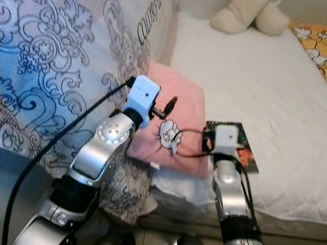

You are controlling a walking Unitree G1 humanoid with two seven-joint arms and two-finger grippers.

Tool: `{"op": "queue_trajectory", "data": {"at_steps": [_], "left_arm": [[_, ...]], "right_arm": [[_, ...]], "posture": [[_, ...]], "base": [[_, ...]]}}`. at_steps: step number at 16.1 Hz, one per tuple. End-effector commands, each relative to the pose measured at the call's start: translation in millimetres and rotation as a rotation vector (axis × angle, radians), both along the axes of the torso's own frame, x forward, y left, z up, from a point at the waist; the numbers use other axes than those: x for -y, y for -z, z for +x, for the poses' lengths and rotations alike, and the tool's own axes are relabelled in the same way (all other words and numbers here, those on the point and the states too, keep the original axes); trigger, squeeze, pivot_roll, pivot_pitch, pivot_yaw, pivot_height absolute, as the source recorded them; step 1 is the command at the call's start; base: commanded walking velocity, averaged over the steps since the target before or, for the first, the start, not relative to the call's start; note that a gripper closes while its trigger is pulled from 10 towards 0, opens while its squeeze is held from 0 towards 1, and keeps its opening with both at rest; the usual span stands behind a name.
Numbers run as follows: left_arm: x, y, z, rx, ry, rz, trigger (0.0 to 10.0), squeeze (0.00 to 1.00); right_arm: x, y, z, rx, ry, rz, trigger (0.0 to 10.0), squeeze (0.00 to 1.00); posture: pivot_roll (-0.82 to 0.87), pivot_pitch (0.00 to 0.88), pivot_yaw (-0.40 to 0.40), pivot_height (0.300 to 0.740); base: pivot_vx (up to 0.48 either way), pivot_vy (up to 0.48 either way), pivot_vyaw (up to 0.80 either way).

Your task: Clean up the room

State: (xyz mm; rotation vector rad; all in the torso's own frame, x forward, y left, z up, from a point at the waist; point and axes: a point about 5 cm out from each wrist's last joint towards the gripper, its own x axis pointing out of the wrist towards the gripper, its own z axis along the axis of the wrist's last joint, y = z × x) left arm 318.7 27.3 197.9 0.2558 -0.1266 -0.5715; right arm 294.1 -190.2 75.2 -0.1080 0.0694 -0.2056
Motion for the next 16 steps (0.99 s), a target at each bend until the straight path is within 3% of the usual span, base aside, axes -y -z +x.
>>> {"op": "queue_trajectory", "data": {"at_steps": [1,2,3,6,8,9,10,16], "left_arm": [[-2.7,-2,-1.4,0.038,-0.002,-0.019,10.0,1.0],[-4.1,-1,-1.4,0.058,-0.015,-0.02,10.0,1.0],[-10.9,11,-0.5,0.052,-0.071,-0.096,10.0,0.0],[-31.7,40,1.0,-0.002,-0.17,-0.078,10.0,0.0],[-48.7,60,1.2,-0.092,-0.199,-0.158,10.0,0.0],[-54.5,67,1.7,-0.11,-0.217,-0.168,10.0,0.0],[-56.1,70,2.2,-0.098,-0.227,-0.165,10.0,0.0],[-50.0,74,5.8,-0.106,-0.201,-0.195,10.0,0.0]], "right_arm": [[5.0,-6,-3.1,0.036,0.052,0.018,10.0,1.0],[6.7,-6,-4.6,0.039,0.076,0.033,10.0,1.0],[12.2,1,-8.3,0.014,0.117,0.047,10.0,1.0],[24.5,5,-12.0,0.01,0.128,-0.008,10.0,1.0],[32.4,2,-5.3,0.0,0.095,-0.035,10.0,1.0],[30.4,4,-4.0,-0.012,0.079,-0.044,10.0,0.25],[26.5,7,-4.4,-0.026,0.078,-0.039,10.0,0.0],[7.8,13,-0.6,-0.035,0.023,-0.078,10.0,0.0]], "posture": [[-0.11,0.0,0.008,0.74],[-0.11,0.0,0.008,0.74],[-0.12,0.0,0.013,0.74],[-0.13,0.0,0.026,0.74],[-0.15,0.0,0.028,0.74],[-0.15,0.0,0.027,0.74],[-0.15,0.0,0.028,0.74],[-0.17,0.0,0.043,0.74]], "base": [[0.0,0.0,0.0],[0.0,0.0,0.0],[0.0,0.0,0.0],[0.0,0.0,0.0],[0.0,0.0,0.0],[0.0,-0.454,0.0],[0.244,-0.409,0.0],[0.2,-0.413,-0.19]]}}
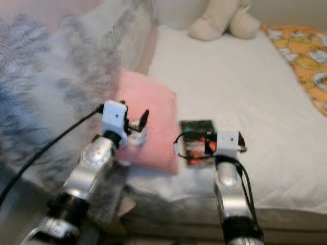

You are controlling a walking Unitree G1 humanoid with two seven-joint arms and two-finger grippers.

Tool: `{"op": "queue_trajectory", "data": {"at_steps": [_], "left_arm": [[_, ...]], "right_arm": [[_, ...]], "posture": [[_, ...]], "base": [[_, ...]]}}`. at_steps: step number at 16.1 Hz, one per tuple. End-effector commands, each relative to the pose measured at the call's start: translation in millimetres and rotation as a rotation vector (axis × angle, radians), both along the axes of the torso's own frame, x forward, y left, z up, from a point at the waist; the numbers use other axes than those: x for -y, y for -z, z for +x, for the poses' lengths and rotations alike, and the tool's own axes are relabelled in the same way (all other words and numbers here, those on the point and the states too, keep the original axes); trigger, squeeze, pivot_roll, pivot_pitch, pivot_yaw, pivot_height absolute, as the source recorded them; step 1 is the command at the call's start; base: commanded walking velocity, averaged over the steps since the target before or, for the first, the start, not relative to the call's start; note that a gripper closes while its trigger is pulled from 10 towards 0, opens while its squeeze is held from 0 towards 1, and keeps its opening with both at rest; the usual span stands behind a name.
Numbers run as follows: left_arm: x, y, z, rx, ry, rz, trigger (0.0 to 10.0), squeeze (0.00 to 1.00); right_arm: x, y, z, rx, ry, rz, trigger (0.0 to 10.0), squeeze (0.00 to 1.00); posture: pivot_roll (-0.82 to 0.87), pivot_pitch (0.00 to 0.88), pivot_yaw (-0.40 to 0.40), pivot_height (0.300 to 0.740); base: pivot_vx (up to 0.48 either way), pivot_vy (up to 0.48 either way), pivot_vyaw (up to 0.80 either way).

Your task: Clean up the room

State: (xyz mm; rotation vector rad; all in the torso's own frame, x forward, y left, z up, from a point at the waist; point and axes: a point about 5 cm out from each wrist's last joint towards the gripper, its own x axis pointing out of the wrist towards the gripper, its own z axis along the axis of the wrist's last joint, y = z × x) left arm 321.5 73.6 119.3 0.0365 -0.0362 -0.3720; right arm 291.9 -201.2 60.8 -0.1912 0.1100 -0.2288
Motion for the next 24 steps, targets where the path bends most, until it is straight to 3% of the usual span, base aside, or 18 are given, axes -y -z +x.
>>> {"op": "queue_trajectory", "data": {"at_steps": [1,4,9,19,21,24], "left_arm": [[-7.4,0,5.1,-0.006,-0.039,-0.014,10.0,0.0],[-8.3,4,7.2,-0.022,-0.068,-0.033,10.0,0.0],[-5.1,3,9.0,-0.014,-0.064,-0.049,10.0,0.0],[-8.6,5,7.2,-0.016,-0.084,-0.111,10.0,0.0],[-17.9,10,6.7,-0.032,-0.124,-0.136,10.0,0.0],[-18.3,13,5.8,-0.037,-0.119,-0.129,10.0,0.0]], "right_arm": [[-3.8,-1,0.8,0.013,-0.009,-0.006,10.0,0.0],[-3.1,1,0.7,0.011,-0.019,0.004,10.0,0.0],[-26.1,-4,10.6,0.034,-0.123,0.016,10.0,0.0],[-24.8,-3,5.4,0.058,-0.162,0.033,10.0,0.0],[-24.0,-10,-1.1,0.126,-0.176,0.012,10.0,0.0],[-21.3,-2,-7.3,0.098,-0.165,0.031,10.0,0.0]], "posture": [[-0.18,0.0,0.046,0.74],[-0.19,0.0,0.05,0.74],[-0.2,0.0,0.049,0.74],[-0.2,0.0,0.039,0.74],[-0.2,0.0,0.041,0.74],[-0.21,0.0,0.042,0.74]], "base": [[0.0,-0.412,-0.64],[0.241,-0.411,-0.45],[0.241,-0.412,0.0],[0.217,-0.412,-0.56],[0.24,-0.412,-0.69],[0.241,-0.412,-0.7]]}}
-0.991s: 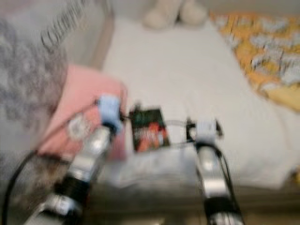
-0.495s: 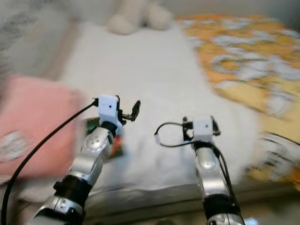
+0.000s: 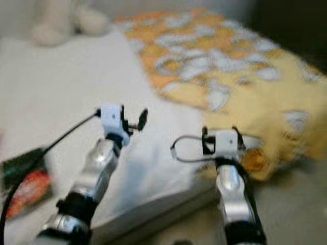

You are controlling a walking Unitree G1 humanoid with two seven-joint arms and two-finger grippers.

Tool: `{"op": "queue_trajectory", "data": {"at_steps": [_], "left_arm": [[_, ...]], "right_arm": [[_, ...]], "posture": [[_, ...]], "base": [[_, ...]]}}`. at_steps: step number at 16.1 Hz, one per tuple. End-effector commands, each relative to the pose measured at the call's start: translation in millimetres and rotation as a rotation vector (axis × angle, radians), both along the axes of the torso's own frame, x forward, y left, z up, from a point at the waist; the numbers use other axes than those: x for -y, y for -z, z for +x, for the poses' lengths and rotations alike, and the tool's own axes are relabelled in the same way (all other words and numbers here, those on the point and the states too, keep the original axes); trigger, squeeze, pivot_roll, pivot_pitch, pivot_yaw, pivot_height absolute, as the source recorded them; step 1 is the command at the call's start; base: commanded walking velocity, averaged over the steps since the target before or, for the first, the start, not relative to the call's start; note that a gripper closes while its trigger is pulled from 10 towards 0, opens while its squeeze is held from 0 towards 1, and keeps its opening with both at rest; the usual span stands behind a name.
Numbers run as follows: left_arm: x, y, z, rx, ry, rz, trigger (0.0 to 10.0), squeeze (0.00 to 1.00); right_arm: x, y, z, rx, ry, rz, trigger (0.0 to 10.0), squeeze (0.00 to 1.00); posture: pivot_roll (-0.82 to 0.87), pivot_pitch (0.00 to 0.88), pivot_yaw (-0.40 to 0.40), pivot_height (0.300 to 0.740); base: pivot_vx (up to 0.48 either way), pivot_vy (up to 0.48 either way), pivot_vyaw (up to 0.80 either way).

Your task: Clean up the room

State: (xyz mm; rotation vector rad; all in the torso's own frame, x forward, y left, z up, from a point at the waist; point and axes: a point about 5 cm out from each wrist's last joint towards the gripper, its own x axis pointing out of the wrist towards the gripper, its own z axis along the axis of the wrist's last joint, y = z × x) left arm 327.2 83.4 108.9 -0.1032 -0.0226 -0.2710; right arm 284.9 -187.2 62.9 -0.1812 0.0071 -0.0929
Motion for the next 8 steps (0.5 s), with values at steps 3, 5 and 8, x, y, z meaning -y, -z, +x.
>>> {"op": "queue_trajectory", "data": {"at_steps": [3,5,8], "left_arm": [[-10.1,3.0,2.1,-0.011,-0.032,-0.001,10.0,0.0],[-12.7,5.2,4.1,-0.031,-0.052,-0.015,10.0,0.0],[-13.7,9.9,4.2,-0.047,-0.055,0.009,10.0,0.0]], "right_arm": [[-5.6,0.9,-1.5,0.005,-0.024,0.031,10.0,0.0],[-4.2,0.8,-3.2,0.007,-0.029,0.039,10.0,0.0],[-1.8,8.3,-7.4,-0.029,-0.029,0.059,10.0,0.0]], "posture": [[-0.21,0.0,0.04,0.74],[-0.22,0.0,0.038,0.74],[-0.22,0.0,0.034,0.74]], "base": [[0.24,-0.412,-0.7],[0.12,-0.414,-0.69],[0.16,-0.412,-0.68]]}}
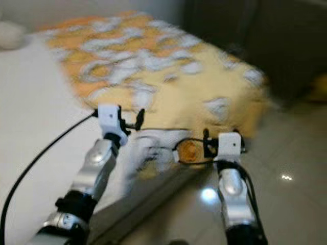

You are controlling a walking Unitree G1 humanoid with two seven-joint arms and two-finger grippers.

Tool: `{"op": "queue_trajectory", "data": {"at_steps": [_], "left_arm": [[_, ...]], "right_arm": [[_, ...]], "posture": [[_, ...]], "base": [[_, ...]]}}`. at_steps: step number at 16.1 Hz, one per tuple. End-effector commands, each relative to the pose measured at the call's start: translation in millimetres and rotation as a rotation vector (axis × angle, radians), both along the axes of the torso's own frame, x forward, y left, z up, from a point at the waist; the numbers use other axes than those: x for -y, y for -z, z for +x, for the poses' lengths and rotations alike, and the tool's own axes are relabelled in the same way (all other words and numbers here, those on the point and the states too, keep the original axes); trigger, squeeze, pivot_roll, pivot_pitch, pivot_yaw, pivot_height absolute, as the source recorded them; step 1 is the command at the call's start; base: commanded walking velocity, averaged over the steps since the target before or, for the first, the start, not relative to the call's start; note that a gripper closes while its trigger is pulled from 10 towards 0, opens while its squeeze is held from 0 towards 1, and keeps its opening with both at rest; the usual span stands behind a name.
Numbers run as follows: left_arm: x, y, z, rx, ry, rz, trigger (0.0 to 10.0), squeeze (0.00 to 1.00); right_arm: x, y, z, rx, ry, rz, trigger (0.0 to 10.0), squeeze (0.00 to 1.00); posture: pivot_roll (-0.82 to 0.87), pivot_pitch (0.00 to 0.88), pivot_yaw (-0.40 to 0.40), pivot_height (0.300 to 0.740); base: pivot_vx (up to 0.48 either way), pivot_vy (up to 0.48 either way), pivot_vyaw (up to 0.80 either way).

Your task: Clean up the room

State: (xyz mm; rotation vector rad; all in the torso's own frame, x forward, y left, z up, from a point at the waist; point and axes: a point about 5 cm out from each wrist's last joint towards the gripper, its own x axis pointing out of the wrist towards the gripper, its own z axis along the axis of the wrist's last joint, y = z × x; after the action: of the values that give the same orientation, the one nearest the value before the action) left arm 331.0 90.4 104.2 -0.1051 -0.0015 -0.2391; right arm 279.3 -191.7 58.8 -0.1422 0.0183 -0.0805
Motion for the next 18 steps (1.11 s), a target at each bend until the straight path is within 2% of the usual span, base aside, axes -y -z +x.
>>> {"op": "queue_trajectory", "data": {"at_steps": [1,3,4,6,10,12,14,15,16,17,18], "left_arm": [[-7.5,8,0.2,-0.035,-0.037,0.031,10.0,0.0],[-22.7,25,3.4,-0.123,-0.139,0.224,10.0,0.0],[-29.3,31,4.8,-0.171,-0.148,0.185,10.0,0.0],[-36.7,31,7.9,-0.183,-0.164,0.164,10.0,0.0],[-35.1,18,9.1,-0.073,-0.184,0.17,10.0,0.0],[-32.3,19,9.2,-0.079,-0.181,0.164,10.0,0.0],[-27.9,33,9.4,-0.173,-0.129,0.241,10.0,0.0],[-25.5,49,7.3,-0.3,-0.098,0.242,10.0,0.0],[-25.3,52,7.5,-0.326,-0.096,0.231,10.0,0.0],[-28.4,44,13.1,-0.3,-0.123,0.206,10.0,0.0],[-34.5,29,14.8,-0.183,-0.17,0.146,10.0,0.0]], "right_arm": [[-9.0,6,-2.9,-0.028,-0.043,0.026,10.0,0.0],[-15.9,2,-2.8,-0.004,-0.082,0.023,10.0,0.0],[-19.0,1,-2.6,-0.002,-0.09,0.029,10.0,0.0],[-24.5,3,-4.4,-0.017,-0.121,0.035,10.0,0.0],[-21.5,5,-5.0,-0.033,-0.122,0.033,10.0,0.0],[-20.8,6,-4.0,-0.043,-0.119,0.034,10.0,0.0],[-22.9,8,-4.4,-0.054,-0.127,0.036,10.0,0.0],[-23.6,9,-5.8,-0.06,-0.131,0.038,10.0,0.0],[-24.5,10,-6.7,-0.064,-0.136,0.039,10.0,0.0],[-26.8,10,-9.8,-0.065,-0.159,0.033,10.0,0.0],[-26.2,7,-15.2,-0.044,-0.168,0.018,10.0,0.0]], "posture": [[-0.22,0.0,0.033,0.74],[-0.23,0.0,0.035,0.74],[-0.22,0.0,0.031,0.74],[-0.22,0.0,0.032,0.74],[-0.23,0.0,0.036,0.74],[-0.23,0.0,0.039,0.74],[-0.22,0.0,0.036,0.74],[-0.22,0.0,0.03,0.74],[-0.22,0.0,0.031,0.74],[-0.24,0.0,0.035,0.74],[-0.26,0.0,0.043,0.74]], "base": [[0.24,-0.412,-0.68],[0.0,0.0,0.0],[0.0,0.0,0.0],[0.0,0.0,0.0],[0.0,0.0,0.0],[0.0,0.0,0.0],[0.0,0.0,0.0],[0.0,0.0,0.0],[0.0,0.0,0.0],[0.0,0.0,0.0],[0.0,0.0,0.0]]}}
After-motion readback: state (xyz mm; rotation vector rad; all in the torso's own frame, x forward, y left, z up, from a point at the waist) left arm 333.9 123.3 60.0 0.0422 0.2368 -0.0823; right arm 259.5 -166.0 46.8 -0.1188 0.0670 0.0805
